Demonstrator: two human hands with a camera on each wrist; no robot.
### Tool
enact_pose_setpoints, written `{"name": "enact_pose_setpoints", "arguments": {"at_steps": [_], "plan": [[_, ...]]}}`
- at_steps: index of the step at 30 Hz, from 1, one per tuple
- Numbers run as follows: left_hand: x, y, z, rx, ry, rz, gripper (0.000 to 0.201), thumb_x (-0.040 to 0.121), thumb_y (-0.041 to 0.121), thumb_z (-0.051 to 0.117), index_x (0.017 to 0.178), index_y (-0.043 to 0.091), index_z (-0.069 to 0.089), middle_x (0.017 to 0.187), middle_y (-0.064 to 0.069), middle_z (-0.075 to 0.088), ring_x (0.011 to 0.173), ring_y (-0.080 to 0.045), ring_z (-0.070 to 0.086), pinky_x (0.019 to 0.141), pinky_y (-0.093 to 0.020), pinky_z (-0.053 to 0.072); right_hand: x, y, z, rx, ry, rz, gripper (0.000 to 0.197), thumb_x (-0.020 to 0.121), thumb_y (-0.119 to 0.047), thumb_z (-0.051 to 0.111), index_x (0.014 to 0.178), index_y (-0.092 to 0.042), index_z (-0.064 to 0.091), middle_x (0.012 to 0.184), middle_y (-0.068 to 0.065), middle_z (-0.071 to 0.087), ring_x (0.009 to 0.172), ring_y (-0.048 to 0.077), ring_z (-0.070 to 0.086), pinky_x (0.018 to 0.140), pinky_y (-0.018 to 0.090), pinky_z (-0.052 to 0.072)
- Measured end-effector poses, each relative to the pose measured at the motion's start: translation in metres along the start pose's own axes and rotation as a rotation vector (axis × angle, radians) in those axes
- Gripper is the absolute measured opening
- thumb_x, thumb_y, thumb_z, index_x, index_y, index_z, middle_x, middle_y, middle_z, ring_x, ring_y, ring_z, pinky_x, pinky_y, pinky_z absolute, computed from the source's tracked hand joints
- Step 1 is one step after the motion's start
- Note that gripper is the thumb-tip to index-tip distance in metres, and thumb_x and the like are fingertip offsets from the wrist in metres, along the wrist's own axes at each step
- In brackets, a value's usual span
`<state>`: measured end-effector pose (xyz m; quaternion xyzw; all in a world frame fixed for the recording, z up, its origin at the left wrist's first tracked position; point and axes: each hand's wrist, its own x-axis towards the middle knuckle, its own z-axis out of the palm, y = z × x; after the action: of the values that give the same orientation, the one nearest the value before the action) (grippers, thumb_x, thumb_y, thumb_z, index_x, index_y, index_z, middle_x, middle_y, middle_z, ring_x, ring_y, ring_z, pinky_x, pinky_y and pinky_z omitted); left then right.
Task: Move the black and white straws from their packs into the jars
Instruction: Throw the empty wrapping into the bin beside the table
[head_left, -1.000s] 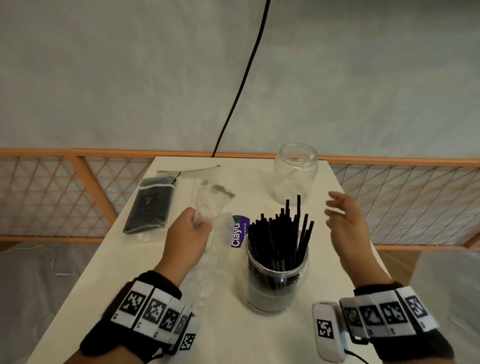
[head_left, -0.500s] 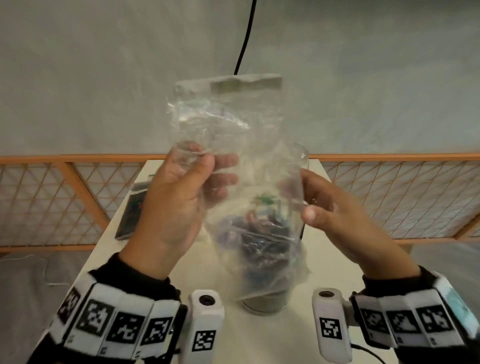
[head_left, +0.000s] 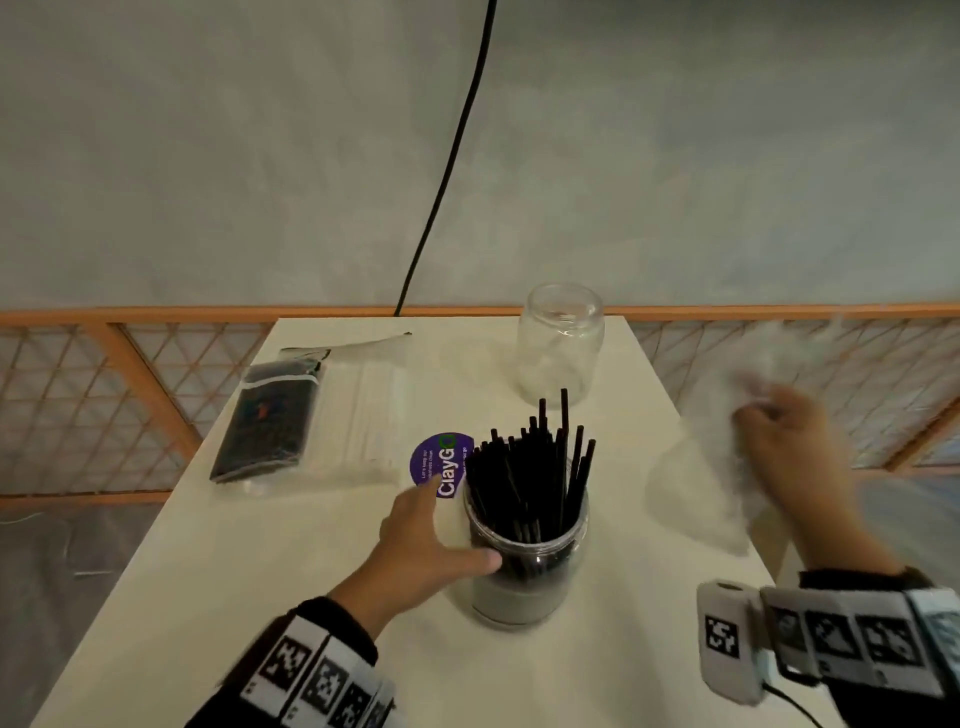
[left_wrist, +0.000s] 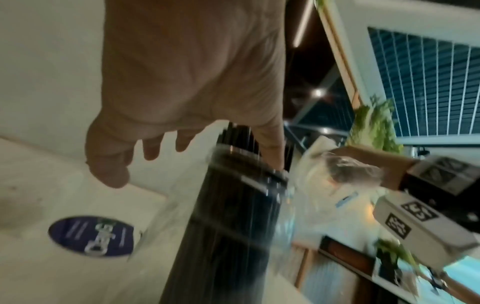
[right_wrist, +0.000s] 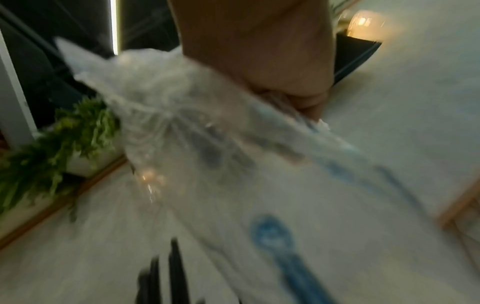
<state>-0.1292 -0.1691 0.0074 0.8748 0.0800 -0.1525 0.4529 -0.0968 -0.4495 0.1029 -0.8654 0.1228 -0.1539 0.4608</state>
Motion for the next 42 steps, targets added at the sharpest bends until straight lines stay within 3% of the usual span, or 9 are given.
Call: {"name": "enact_pose_setpoints", "arguments": {"at_steps": [3, 7, 13, 18, 21, 25, 33, 38, 42], "plan": [[0.007, -0.002, 0.019, 0.08, -0.044, 0.008, 0.132, 0.037, 0.066, 0.07, 0.147, 0.031, 0.005, 0.155, 0.001, 0.004, 0.143, -0.023, 0.001, 0.115, -0.037, 0.013, -0.007, 0.007, 0.038, -0.195, -0.274, -0.062, 0.031, 0.086, 0.01, 0.039, 0.109, 0.009, 0.06, 0.082, 0.02, 0.062, 0.067, 0.03, 0.055, 0.057, 0.033, 0.039], [0.018, 0.002, 0.031, 0.076, 0.104, 0.162, 0.124, 0.028, 0.075, 0.069, 0.138, 0.04, 0.025, 0.143, 0.005, 0.03, 0.138, -0.02, 0.021, 0.114, -0.039, 0.023, -0.011, 0.009, 0.079, -0.128, -0.568, -0.154, 0.042, 0.083, 0.013, 0.041, 0.119, -0.001, 0.057, 0.117, 0.008, 0.056, 0.11, 0.016, 0.049, 0.085, 0.017, 0.034], [0.025, 0.002, 0.039, 0.032, 0.166, 0.145, 0.148, 0.013, 0.088, 0.065, 0.143, 0.034, 0.019, 0.149, 0.005, 0.028, 0.139, -0.018, 0.023, 0.112, -0.044, 0.029, -0.009, -0.004, 0.096, 0.165, -0.9, -0.12, 0.059, 0.061, -0.002, 0.043, 0.114, -0.024, 0.057, 0.108, -0.013, 0.061, 0.097, -0.014, 0.053, 0.075, 0.005, 0.041], [0.027, 0.005, 0.041, -0.073, 0.199, 0.183, 0.132, 0.019, 0.078, 0.076, 0.137, 0.037, 0.031, 0.14, 0.012, 0.04, 0.132, -0.014, 0.036, 0.106, -0.041, 0.039, -0.009, -0.007, 0.101, 0.189, -0.92, -0.173, 0.061, 0.055, -0.005, 0.04, 0.114, -0.004, 0.057, 0.113, 0.011, 0.062, 0.1, 0.003, 0.056, 0.086, 0.014, 0.045], [0.034, 0.0, 0.045, -0.105, 0.207, 0.204, 0.123, 0.019, 0.076, 0.08, 0.13, 0.039, 0.04, 0.13, 0.013, 0.05, 0.124, -0.014, 0.046, 0.099, -0.039, 0.046, -0.011, -0.004, 0.105, 0.065, -0.891, -0.3, 0.058, 0.059, -0.009, 0.037, 0.112, -0.015, 0.06, 0.11, 0.006, 0.064, 0.107, 0.02, 0.056, 0.096, 0.044, 0.044], [0.037, 0.002, 0.047, -0.17, 0.195, 0.228, 0.117, 0.023, 0.069, 0.084, 0.128, 0.037, 0.043, 0.128, 0.01, 0.053, 0.122, -0.014, 0.05, 0.097, -0.04, 0.048, -0.013, -0.002, 0.103, -0.011, -0.901, -0.347, 0.064, 0.063, -0.015, 0.035, 0.121, -0.03, 0.057, 0.117, 0.0, 0.063, 0.113, 0.02, 0.053, 0.098, 0.043, 0.041], [0.018, 0.032, 0.036, 0.032, 0.131, 0.215, 0.115, 0.043, 0.054, 0.084, 0.14, 0.043, 0.024, 0.153, 0.01, 0.008, 0.141, -0.015, 0.01, 0.114, -0.039, 0.025, -0.017, 0.018, 0.089, 0.472, -0.918, -0.042, 0.067, 0.061, 0.002, 0.043, 0.123, -0.02, 0.058, 0.126, 0.009, 0.059, 0.123, 0.027, 0.051, 0.104, 0.058, 0.035], [0.016, 0.044, 0.044, 0.353, 0.167, 0.292, 0.107, 0.051, 0.065, 0.075, 0.141, 0.046, 0.02, 0.155, 0.012, -0.009, 0.143, -0.016, -0.01, 0.115, -0.041, 0.013, -0.022, 0.028, 0.088, 0.648, -0.839, 0.03, 0.057, 0.057, 0.001, 0.04, 0.104, -0.022, 0.061, 0.1, -0.009, 0.071, 0.097, -0.004, 0.063, 0.078, 0.014, 0.051], [0.017, 0.047, 0.047, 0.456, 0.153, 0.369, 0.101, 0.062, 0.065, 0.069, 0.144, 0.042, 0.016, 0.156, 0.014, -0.004, 0.144, -0.014, -0.008, 0.115, -0.04, 0.009, -0.024, 0.034, 0.085, 0.722, -0.798, 0.049, 0.057, 0.061, 0.001, 0.037, 0.109, -0.022, 0.057, 0.104, -0.017, 0.07, 0.103, -0.006, 0.06, 0.078, 0.009, 0.047]]}}
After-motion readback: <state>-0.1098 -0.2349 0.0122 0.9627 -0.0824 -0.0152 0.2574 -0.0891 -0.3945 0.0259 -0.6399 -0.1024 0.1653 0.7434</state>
